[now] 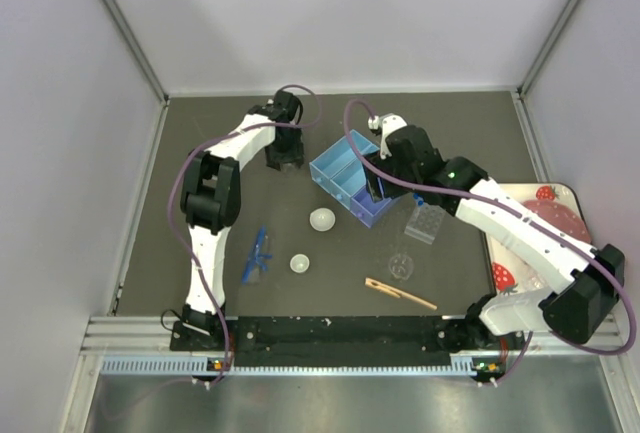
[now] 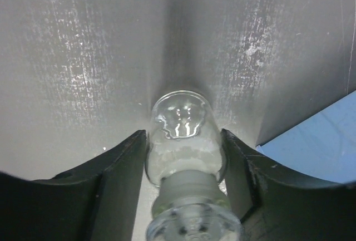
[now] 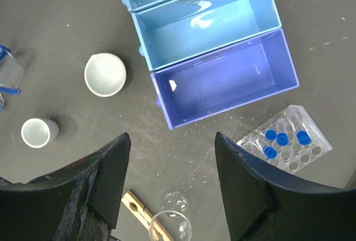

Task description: Organize the chemistry lab equipment

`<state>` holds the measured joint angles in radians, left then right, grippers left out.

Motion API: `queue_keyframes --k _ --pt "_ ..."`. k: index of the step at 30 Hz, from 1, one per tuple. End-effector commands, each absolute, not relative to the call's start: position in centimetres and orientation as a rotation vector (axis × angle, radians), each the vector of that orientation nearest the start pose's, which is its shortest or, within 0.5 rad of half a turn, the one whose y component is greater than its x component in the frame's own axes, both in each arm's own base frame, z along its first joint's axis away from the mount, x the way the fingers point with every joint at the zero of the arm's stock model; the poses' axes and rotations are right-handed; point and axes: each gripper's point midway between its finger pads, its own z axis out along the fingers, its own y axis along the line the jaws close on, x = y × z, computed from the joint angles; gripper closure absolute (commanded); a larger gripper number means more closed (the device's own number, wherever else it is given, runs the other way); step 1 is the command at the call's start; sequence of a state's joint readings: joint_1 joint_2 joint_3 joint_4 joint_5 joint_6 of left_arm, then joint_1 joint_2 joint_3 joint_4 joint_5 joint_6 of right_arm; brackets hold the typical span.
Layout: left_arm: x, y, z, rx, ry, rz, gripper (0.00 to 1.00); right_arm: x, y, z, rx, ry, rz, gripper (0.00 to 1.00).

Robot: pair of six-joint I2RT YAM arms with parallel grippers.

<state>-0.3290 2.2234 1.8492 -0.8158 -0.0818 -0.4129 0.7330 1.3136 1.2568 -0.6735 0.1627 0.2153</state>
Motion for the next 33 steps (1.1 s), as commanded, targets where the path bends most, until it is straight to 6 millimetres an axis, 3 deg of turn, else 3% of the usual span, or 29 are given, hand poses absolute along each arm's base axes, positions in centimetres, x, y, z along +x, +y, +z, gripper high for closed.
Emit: queue_keyframes --k 1,2,6,7,13,16,17,23,28,33 --pt "47.2 -16.5 6.8 -0.122 2.686 -0.122 0.42 28.0 23.6 22.1 -0.504 2.235 0.341 0.38" --pt "47.2 -16.4 7.2 -0.121 2.679 -0.121 0.44 28.0 23.6 22.0 -0.507 2.236 0.341 0.38" --pt "47.2 -16.1 8.6 -0.115 2.661 -0.097 0.78 27.9 23.8 22.0 -0.512 2.234 0.346 0.38" --pt "47.2 -15.9 9.0 -0.116 2.655 -0.089 1.0 28.0 23.8 22.1 -0.508 2.23 0.351 0.38" --pt "46.7 -15.2 13.2 -0.108 2.586 -0.058 1.0 27.9 24.0 22.0 -0.513 2.229 0.355 0.38" --pt "46.1 -15.2 16.2 -0.096 2.531 -0.057 1.0 27.9 23.9 22.3 -0.503 2.222 0.352 0.38" --pt "45.9 -15.2 18.0 -0.094 2.495 -0.074 1.0 27.9 23.9 22.4 -0.496 2.22 0.352 0.38" --pt "43.6 -17.3 23.6 -0.01 2.399 -0.165 1.0 27.8 22.8 23.8 -0.425 2.198 0.334 0.38" --pt "40.4 -21.5 25.9 0.176 2.365 -0.271 1.0 27.2 19.7 25.6 -0.307 2.163 0.247 0.38" --pt "36.5 -27.1 27.5 0.422 2.303 -0.339 1.0 25.9 17.4 27.0 -0.231 2.138 0.23 0.38"
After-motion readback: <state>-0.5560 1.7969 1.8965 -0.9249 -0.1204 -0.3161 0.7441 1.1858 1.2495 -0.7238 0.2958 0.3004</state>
